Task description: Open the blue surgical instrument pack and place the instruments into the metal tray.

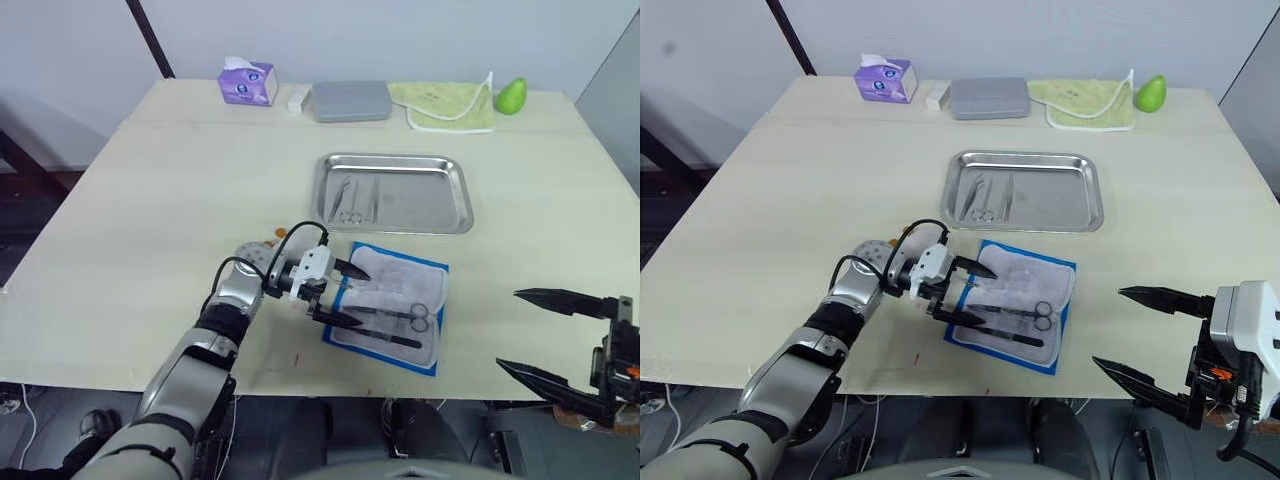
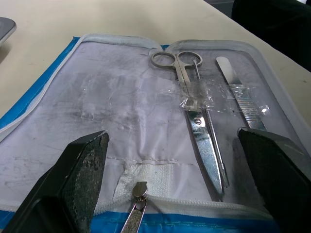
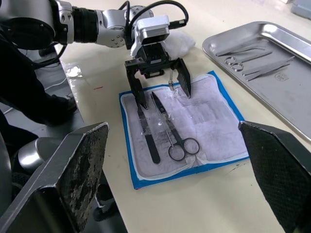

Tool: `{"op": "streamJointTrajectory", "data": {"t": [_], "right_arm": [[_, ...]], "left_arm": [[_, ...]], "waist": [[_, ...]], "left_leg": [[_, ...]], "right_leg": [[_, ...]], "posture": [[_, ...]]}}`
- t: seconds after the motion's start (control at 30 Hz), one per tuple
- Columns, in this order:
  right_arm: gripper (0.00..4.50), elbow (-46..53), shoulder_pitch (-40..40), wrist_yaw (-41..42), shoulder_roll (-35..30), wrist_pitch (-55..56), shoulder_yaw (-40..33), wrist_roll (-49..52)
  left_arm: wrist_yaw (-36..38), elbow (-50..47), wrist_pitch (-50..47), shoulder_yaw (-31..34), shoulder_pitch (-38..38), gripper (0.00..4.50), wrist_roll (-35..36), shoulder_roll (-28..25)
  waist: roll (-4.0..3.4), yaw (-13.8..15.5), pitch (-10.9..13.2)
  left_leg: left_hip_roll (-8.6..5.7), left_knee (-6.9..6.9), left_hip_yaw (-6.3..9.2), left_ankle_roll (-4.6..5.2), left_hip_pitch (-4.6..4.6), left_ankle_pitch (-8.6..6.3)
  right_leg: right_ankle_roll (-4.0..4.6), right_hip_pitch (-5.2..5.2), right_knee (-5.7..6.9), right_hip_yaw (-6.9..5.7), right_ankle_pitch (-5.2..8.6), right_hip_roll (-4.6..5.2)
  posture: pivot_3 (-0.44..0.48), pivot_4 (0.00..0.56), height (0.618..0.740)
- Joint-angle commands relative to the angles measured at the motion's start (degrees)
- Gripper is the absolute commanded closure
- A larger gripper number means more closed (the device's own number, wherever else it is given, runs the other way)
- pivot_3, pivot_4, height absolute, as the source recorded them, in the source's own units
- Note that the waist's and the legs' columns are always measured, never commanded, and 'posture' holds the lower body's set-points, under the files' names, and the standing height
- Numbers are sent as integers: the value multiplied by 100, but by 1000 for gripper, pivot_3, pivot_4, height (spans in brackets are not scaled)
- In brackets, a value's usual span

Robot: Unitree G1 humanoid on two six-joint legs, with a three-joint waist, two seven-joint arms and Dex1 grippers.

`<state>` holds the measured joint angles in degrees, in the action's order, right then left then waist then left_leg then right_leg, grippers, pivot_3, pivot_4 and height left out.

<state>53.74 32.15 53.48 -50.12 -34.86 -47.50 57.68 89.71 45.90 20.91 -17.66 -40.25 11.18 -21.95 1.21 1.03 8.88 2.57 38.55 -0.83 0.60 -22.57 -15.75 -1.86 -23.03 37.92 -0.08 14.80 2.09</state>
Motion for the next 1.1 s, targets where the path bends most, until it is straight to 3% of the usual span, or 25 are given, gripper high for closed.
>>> {"op": "streamJointTrajectory", "data": {"t": [0.03,0.33,0.43,0.53,0.8,0.97,1.1], "right_arm": [[0,63,3,10,40,133,23,-22],[0,102,-315,-509,-26,40,534,-182],[0,145,-535,-785,-59,120,998,-694],[0,104,-968,-1151,-236,-9,1860,-1229],[0,-873,-3141,-1989,-216,-593,4624,-2691],[0,-1389,-4088,-2014,58,-759,5783,-3359],[0,-1610,-4306,-1938,143,-741,6079,-3641]], "left_arm": [[157,461,110,-170,-47,20,-390,111],[276,305,57,-347,-117,20,-558,250],[279,191,52,-384,-65,20,-574,224],[279,36,-81,-394,-24,20,-508,182],[279,110,-16,-360,12,20,-535,108],[235,292,137,-319,57,20,-614,98],[202,383,276,-328,96,20,-674,120]], "waist": [[-10,4,-16],[-17,5,-30],[-18,-2,-31],[-21,-24,-33],[-21,-5,-34],[-28,-49,-46],[-30,-20,-47]], "left_leg": [[-5,1,4,0,0,0],[-22,3,20,0,-2,0],[-22,3,22,0,-2,0],[-22,5,23,0,-1,0],[-23,12,33,1,-9,0],[-25,16,39,1,-7,0],[-24,17,42,1,-12,0]], "right_leg": [[0,2,0,7,0,-4],[-10,13,-1,26,6,-7],[-10,13,-1,25,6,-7],[-9,13,0,25,6,-8],[-8,10,0,25,7,-14],[-10,11,4,35,9,-19],[-10,10,1,31,9,-20]], "posture": [[0,150,736],[0,150,736],[0,150,736],[0,150,736],[0,150,736],[0,150,736],[0,150,736]]}}
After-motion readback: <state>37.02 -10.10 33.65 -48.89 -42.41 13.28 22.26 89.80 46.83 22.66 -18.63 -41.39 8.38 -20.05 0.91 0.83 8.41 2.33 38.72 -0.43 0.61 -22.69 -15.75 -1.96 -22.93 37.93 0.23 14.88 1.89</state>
